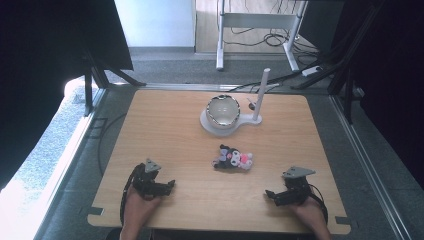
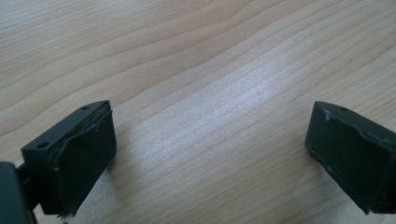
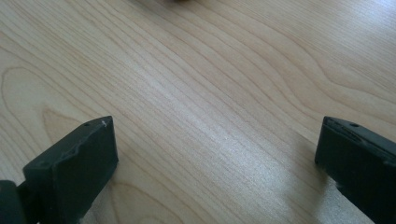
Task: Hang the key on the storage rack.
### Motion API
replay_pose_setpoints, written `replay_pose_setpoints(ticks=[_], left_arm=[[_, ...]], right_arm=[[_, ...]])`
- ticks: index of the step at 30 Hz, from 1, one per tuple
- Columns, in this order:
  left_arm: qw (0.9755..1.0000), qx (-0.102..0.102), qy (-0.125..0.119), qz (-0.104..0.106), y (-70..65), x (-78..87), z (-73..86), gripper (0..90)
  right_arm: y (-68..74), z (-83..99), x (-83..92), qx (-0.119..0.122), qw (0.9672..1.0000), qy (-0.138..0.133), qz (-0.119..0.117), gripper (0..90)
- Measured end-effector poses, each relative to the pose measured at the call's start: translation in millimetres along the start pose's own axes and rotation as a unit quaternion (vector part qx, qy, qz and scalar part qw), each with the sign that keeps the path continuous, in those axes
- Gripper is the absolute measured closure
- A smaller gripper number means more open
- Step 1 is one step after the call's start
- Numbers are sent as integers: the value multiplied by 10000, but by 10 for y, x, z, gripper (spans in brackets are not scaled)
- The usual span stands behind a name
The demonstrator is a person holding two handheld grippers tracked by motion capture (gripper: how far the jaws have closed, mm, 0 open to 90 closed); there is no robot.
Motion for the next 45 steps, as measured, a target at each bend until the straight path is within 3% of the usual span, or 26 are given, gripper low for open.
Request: replay_pose_setpoints(ticks=[30,36,45], left_arm=[[10000,-1,1,1,0,0,-1,19],[10000,-1,1,1,0,0,-1,19],[10000,0,0,1,0,0,-1,19]], right_arm=[[1,-8,-2,-19,10000,68,3,0],[32,-40,2,-15,9997,120,-212,0],[-4,-163,45,294,9989,279,-236,0]])
Point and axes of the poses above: each handheld gripper's, and its own axes: x roughly backward along the jaws, z roughly out of its underside, y roughly to its left, the point moved 9 cm from there along -x, roughly forward along the jaws, and after that the axes turned 5 degrees about -y, right-handed, at the moved point
